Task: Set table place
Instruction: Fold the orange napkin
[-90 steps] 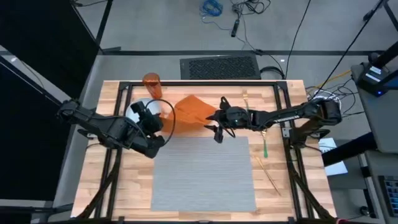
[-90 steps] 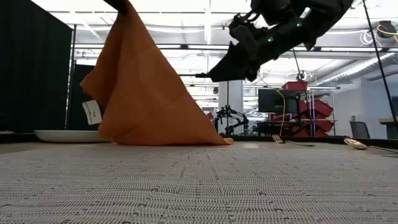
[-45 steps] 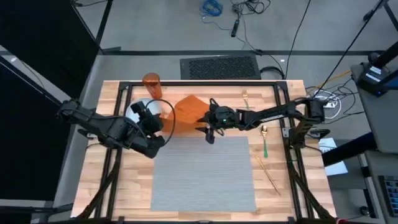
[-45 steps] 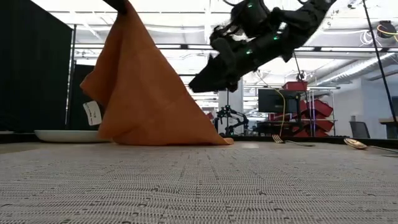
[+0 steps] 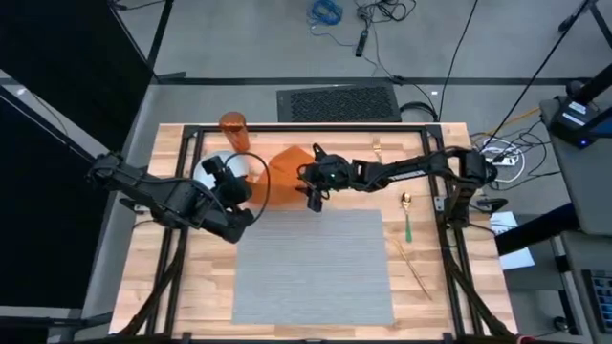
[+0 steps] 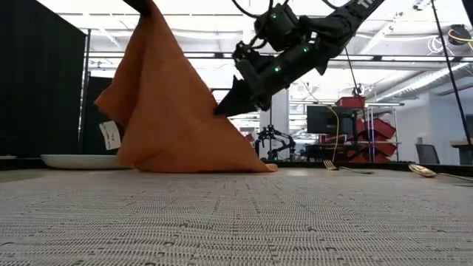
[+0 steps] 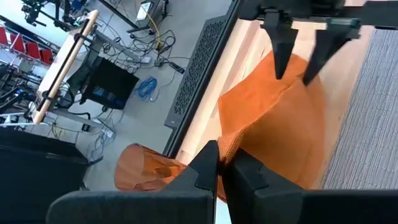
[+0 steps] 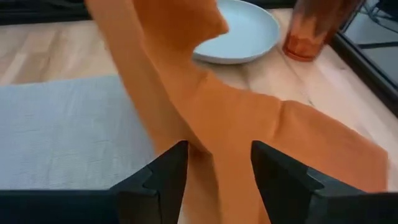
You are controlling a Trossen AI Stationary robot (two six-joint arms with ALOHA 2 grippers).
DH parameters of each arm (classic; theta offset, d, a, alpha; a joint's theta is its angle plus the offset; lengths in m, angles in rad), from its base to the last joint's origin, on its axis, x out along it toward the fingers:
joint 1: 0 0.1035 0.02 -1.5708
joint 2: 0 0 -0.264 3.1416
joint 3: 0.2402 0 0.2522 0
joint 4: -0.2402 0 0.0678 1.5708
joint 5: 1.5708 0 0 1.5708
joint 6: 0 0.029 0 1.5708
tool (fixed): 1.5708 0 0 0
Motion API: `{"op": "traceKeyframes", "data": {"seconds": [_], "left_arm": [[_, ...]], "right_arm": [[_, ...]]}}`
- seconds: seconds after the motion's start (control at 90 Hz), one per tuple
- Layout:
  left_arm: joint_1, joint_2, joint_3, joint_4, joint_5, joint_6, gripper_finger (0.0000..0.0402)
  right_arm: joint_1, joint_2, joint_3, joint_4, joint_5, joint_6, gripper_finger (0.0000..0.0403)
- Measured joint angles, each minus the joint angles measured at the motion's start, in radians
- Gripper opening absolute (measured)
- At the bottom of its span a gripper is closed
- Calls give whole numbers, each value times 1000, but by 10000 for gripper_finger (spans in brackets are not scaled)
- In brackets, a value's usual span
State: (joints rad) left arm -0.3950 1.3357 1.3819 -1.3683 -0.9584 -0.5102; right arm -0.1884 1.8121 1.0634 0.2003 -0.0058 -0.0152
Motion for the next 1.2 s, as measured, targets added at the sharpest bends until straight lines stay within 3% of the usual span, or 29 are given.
{"op": "traceKeyframes", "data": {"seconds": [0.533, 0.656, 0.778, 0.867, 1.2], "left_arm": [[0, 0, 0, 0, 7, 1, 0], [0, 0, 0, 0, 7, 2, 0], [0, 0, 0, 1, 9, 2, 0], [0, 0, 0, 3, 16, 0, 0], [2, 0, 0, 93, 32, 58, 0]], "right_arm": [[-2, 38, 0, 40, -76, -12, 150], [-2, 52, -1, 58, -102, -18, 115], [-1, 74, 19, 63, -109, -22, 44], [-1, 81, 40, 61, -58, -34, 9], [-16, 22, 92, -43, 145, -148, 0]]}}
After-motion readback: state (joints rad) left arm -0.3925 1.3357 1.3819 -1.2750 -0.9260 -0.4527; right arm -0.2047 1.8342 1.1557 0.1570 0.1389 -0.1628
